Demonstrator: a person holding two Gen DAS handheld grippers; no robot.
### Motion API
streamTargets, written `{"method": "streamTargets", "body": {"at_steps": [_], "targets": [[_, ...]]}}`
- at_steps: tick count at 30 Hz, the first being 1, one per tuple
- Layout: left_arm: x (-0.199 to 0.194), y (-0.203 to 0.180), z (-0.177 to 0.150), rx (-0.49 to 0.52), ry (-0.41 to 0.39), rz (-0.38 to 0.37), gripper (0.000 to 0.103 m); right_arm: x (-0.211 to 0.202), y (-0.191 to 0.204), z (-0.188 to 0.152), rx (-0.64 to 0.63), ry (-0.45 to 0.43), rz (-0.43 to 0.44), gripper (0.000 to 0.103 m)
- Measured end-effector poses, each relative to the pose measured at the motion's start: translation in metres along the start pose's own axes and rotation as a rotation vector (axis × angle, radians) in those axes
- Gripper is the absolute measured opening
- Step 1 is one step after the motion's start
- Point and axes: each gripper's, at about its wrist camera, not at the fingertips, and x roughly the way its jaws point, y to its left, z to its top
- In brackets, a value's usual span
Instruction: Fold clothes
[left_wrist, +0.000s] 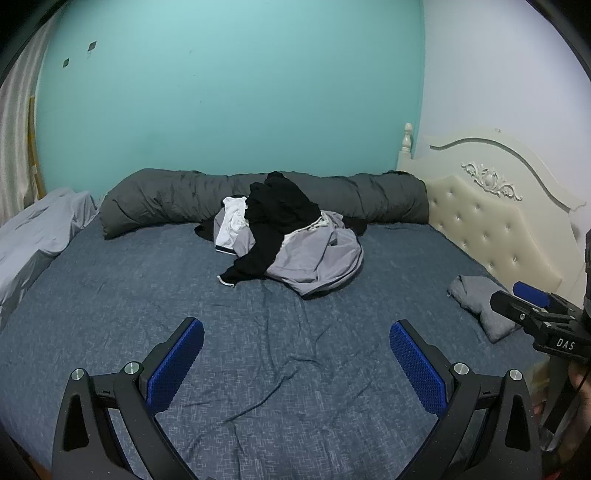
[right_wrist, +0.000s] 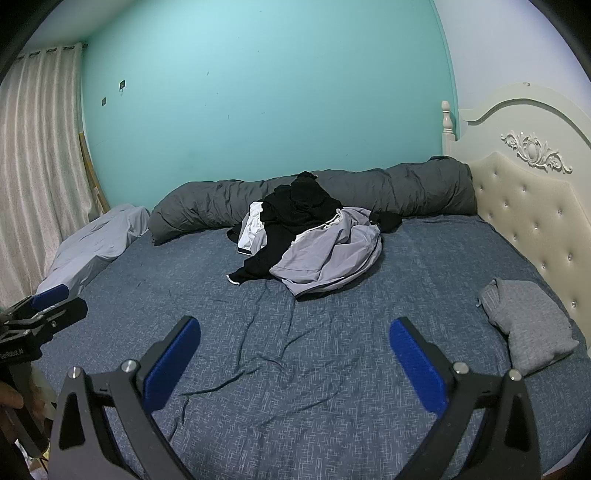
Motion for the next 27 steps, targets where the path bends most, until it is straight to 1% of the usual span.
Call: {"method": "streamTargets", "body": {"at_steps": [18, 24, 27], "targets": [[0.006, 0.005, 0.000, -0.006, 0.006, 0.000, 0.103, 0.006, -0.001, -0.004, -0.002, 0.012, -0.003, 0.103], [0.023, 0.015, -0.005, -0.036, 0.012, 0.010, 0.103, 0.028, 0.000, -0.013, -0.001, 0.054, 0.002, 0.103], [0.045, 0.030, -0.008, -0.069, 0.021, 0.014, 0.103, 0.046, -0.002, -0.018, 0.012, 0.082, 0.013, 0.103]]}}
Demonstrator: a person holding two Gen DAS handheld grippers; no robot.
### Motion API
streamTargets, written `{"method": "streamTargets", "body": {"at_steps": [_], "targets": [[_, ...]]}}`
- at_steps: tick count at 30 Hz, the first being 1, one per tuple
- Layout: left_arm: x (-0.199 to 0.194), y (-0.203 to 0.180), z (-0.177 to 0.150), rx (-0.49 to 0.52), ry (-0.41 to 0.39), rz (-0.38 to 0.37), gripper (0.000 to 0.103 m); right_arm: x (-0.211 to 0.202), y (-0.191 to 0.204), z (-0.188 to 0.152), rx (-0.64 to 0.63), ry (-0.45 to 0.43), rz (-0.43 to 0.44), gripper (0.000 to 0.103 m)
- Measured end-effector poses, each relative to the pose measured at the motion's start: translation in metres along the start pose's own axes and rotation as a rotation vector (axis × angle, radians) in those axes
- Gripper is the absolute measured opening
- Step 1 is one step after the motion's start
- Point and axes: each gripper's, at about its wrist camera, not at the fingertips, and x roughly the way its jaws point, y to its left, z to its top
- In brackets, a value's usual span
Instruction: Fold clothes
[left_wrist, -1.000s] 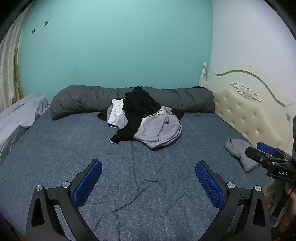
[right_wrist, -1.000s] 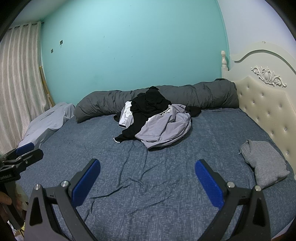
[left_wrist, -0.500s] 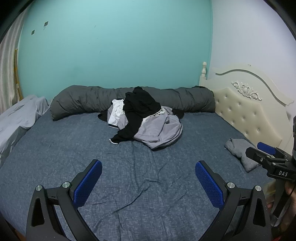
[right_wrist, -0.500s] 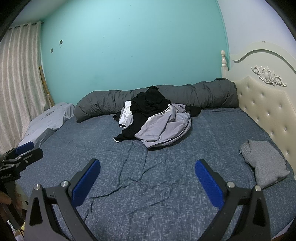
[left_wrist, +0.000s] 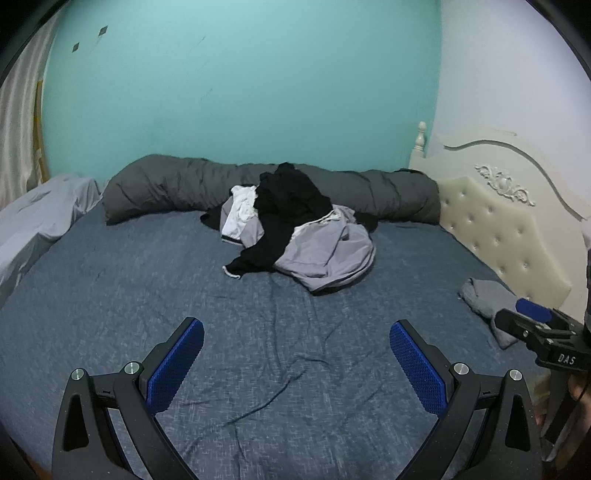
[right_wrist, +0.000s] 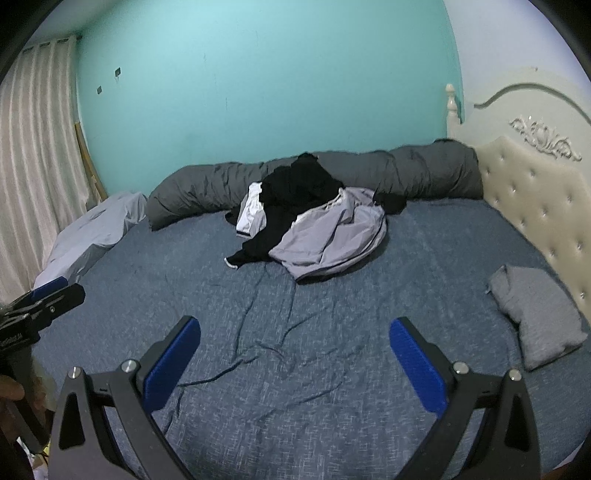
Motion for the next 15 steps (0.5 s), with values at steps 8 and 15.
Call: {"method": "streamTargets", "body": {"at_steps": [8, 15], "targets": [[0.059, 0.039, -0.005, -0.090, 0.024, 0.010, 0.103, 0.065, 0.001, 0.004, -0.016, 0.051, 0.045, 0.103], [0.117, 0.072, -0.009, -0.116, 0.030, 0.025, 0.103, 0.140, 0.006, 0.025, -0.044, 0.072, 0.072, 0.103]]}}
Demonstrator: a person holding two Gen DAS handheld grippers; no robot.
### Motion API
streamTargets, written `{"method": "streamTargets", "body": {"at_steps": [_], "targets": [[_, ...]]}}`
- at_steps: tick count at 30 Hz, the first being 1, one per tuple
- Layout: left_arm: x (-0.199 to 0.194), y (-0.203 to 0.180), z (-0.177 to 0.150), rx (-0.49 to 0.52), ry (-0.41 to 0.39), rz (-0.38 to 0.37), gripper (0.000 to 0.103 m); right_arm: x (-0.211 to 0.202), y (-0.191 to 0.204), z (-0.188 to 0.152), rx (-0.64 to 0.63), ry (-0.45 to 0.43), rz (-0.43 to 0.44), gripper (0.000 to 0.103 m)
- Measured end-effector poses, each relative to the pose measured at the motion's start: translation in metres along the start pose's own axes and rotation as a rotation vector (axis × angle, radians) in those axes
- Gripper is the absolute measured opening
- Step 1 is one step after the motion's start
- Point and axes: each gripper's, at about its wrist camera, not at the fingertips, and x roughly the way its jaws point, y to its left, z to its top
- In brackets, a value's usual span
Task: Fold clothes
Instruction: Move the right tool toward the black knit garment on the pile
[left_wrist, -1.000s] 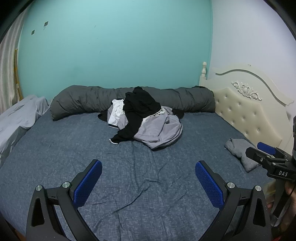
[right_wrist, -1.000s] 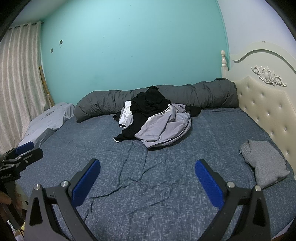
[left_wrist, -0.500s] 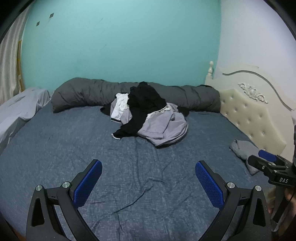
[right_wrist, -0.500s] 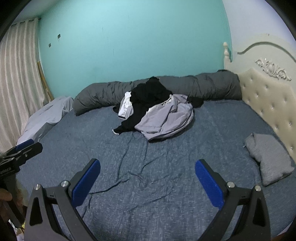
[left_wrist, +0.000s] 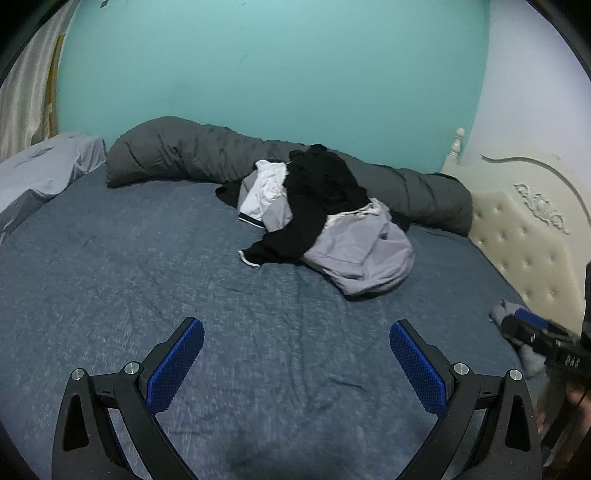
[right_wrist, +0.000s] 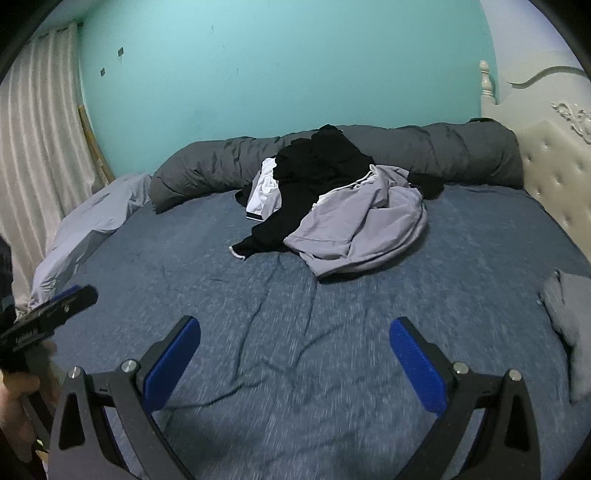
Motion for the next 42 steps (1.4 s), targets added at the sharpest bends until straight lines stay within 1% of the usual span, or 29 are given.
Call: {"method": "streamTargets", "body": {"at_steps": [4, 7, 9, 10, 12, 15, 18, 22, 26, 32, 36, 37, 39, 42], "targets": [[0.033, 0.021, -0.006, -0.049, 0.014, 0.009, 0.103, 0.045, 0.002, 0.016, -0.053, 0.010, -0.028, 0.103], [0.059, 0.038, -0.012, -0.104, 0.039, 0.011, 0.103, 0.077, -0.002, 0.027, -0.030, 0.019, -0.032, 0.102], [0.072, 0.050, -0.016, -0.136, 0.037, 0.017, 0.103, 0.099, -0.004, 0.034, -0.019, 0.026, -0.043, 0.101], [0.078, 0.055, -0.019, -0.151, 0.036, 0.020, 0.103, 0.111, -0.005, 0.038, -0.021, 0.034, -0.039, 0.099], [0.087, 0.065, -0.023, -0.178, 0.028, 0.029, 0.103, 0.138, -0.006, 0.044, -0.034, 0.066, -0.016, 0.092], [0.103, 0.079, -0.031, -0.217, 0.026, 0.033, 0.103, 0.169, -0.003, 0.051, -0.044, 0.086, 0.024, 0.090], [0.116, 0.090, -0.036, -0.238, 0.023, 0.030, 0.103, 0.199, 0.002, 0.059, -0.069, 0.092, 0.038, 0.090], [0.127, 0.102, -0.043, -0.261, 0.021, 0.031, 0.103, 0.240, 0.007, 0.071, -0.100, 0.100, 0.039, 0.090], [0.136, 0.109, -0.055, -0.251, 0.036, 0.042, 0.103, 0.281, 0.012, 0.082, -0.115, 0.125, 0.064, 0.090], [0.148, 0.119, -0.065, -0.255, 0.060, 0.051, 0.103, 0.333, 0.022, 0.091, -0.135, 0.144, 0.061, 0.090], [0.150, 0.128, -0.066, -0.265, 0.060, 0.060, 0.103, 0.363, 0.028, 0.099, -0.152, 0.153, 0.048, 0.082], [0.151, 0.130, -0.066, -0.268, 0.060, 0.063, 0.103, 0.370, 0.029, 0.101, -0.149, 0.154, 0.048, 0.082], [0.151, 0.135, -0.067, -0.277, 0.061, 0.065, 0.103, 0.382, 0.030, 0.103, -0.140, 0.161, 0.040, 0.077], [0.152, 0.141, -0.068, -0.291, 0.058, 0.065, 0.103, 0.400, 0.031, 0.107, -0.127, 0.172, 0.027, 0.072]]}}
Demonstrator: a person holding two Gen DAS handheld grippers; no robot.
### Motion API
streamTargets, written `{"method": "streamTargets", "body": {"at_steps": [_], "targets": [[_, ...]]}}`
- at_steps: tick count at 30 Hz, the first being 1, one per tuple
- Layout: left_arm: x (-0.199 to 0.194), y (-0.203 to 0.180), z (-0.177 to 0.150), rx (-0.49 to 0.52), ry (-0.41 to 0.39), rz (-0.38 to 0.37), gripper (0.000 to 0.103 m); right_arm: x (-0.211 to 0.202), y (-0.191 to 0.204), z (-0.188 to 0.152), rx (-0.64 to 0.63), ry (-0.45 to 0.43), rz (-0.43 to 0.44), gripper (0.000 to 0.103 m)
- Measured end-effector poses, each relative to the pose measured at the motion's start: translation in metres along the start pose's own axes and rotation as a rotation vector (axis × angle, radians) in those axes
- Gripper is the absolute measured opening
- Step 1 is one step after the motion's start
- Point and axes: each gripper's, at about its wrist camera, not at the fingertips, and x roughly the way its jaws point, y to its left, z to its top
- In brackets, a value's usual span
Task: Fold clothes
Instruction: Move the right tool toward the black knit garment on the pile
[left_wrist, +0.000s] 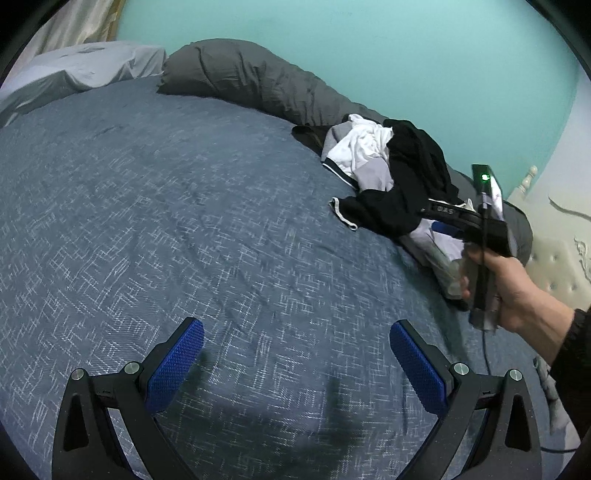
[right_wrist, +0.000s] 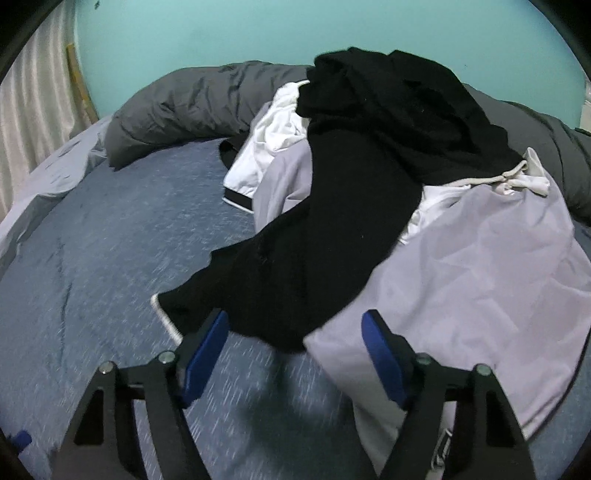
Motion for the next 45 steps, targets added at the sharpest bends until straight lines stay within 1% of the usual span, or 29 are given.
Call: {"method": "streamTargets", "body": {"at_steps": [1, 2, 3, 4, 5, 7, 8, 9, 13, 16, 20, 22, 24, 26, 27, 30, 32, 34, 35, 36, 37, 45], "targets": [[0.000, 0.001, 0.000, 0.002, -0.002, 0.002, 0.103, 0.006, 0.000, 0.002, 0.005, 0.004, -0.004, 0.070], [0.000, 0.002, 0.001, 0.001, -0.004, 0.004, 0.103, 0.011, 0.000, 0.004, 0.010, 0.008, -0.008, 0.064], [-0.001, 0.003, 0.001, -0.001, -0.007, 0.005, 0.103, 0.016, 0.000, 0.006, 0.009, 0.017, -0.012, 0.056], [-0.001, 0.005, 0.002, -0.004, -0.009, 0.004, 0.103, 0.022, 0.001, 0.007, 0.005, 0.030, -0.016, 0.052], [-0.001, 0.007, 0.002, -0.005, -0.010, 0.004, 0.103, 0.027, 0.002, 0.008, 0.001, 0.043, -0.021, 0.044], [-0.002, 0.008, 0.003, -0.008, -0.012, 0.007, 0.103, 0.023, 0.004, 0.008, -0.012, 0.034, -0.011, 0.030], [-0.002, 0.009, 0.004, -0.009, -0.013, 0.007, 0.103, 0.019, 0.006, 0.008, -0.019, 0.025, -0.004, 0.015], [-0.001, 0.009, 0.004, -0.010, -0.012, 0.006, 0.103, 0.015, 0.007, 0.008, -0.026, 0.016, 0.004, 0.008], [-0.002, 0.008, 0.002, -0.004, -0.011, 0.004, 0.103, -0.002, 0.014, 0.007, -0.063, -0.020, 0.034, 0.005], [-0.003, 0.007, 0.004, -0.007, -0.017, -0.002, 0.103, -0.028, 0.025, -0.003, -0.110, -0.038, 0.075, 0.005], [-0.007, 0.005, 0.005, 0.001, -0.025, -0.004, 0.103, -0.061, 0.031, -0.032, -0.135, -0.015, 0.132, 0.004], [-0.008, 0.004, 0.005, 0.007, -0.027, -0.008, 0.103, -0.074, 0.035, -0.051, -0.150, 0.014, 0.188, 0.000], [-0.009, 0.003, 0.005, 0.006, -0.029, -0.012, 0.103, -0.088, 0.049, -0.082, -0.229, 0.057, 0.229, 0.000], [-0.010, 0.002, 0.006, 0.004, -0.032, -0.017, 0.103, -0.094, 0.060, -0.109, -0.299, 0.094, 0.217, 0.000], [-0.010, 0.001, 0.005, 0.005, -0.028, -0.019, 0.103, -0.093, 0.059, -0.110, -0.298, 0.096, 0.207, 0.000], [-0.013, -0.001, 0.004, 0.013, -0.031, -0.022, 0.103, -0.085, 0.048, -0.090, -0.224, 0.073, 0.178, 0.000], [-0.014, -0.002, 0.005, 0.021, -0.039, -0.019, 0.103, -0.079, 0.041, -0.076, -0.174, 0.058, 0.159, 0.003], [-0.013, -0.002, 0.005, 0.024, -0.041, -0.014, 0.103, -0.073, 0.033, -0.063, -0.125, 0.043, 0.140, 0.023], [-0.012, -0.001, 0.005, 0.024, -0.038, -0.013, 0.103, -0.070, 0.030, -0.056, -0.100, 0.035, 0.131, 0.047], [-0.011, -0.001, 0.005, 0.024, -0.034, -0.013, 0.103, -0.067, 0.026, -0.049, -0.076, 0.027, 0.121, 0.068], [-0.009, 0.000, 0.004, 0.025, -0.030, -0.010, 0.103, -0.062, 0.024, -0.044, -0.064, 0.025, 0.112, 0.069], [0.001, 0.005, 0.000, 0.035, -0.006, 0.008, 0.103, -0.012, 0.018, -0.012, -0.038, 0.034, 0.031, 0.069]]}}
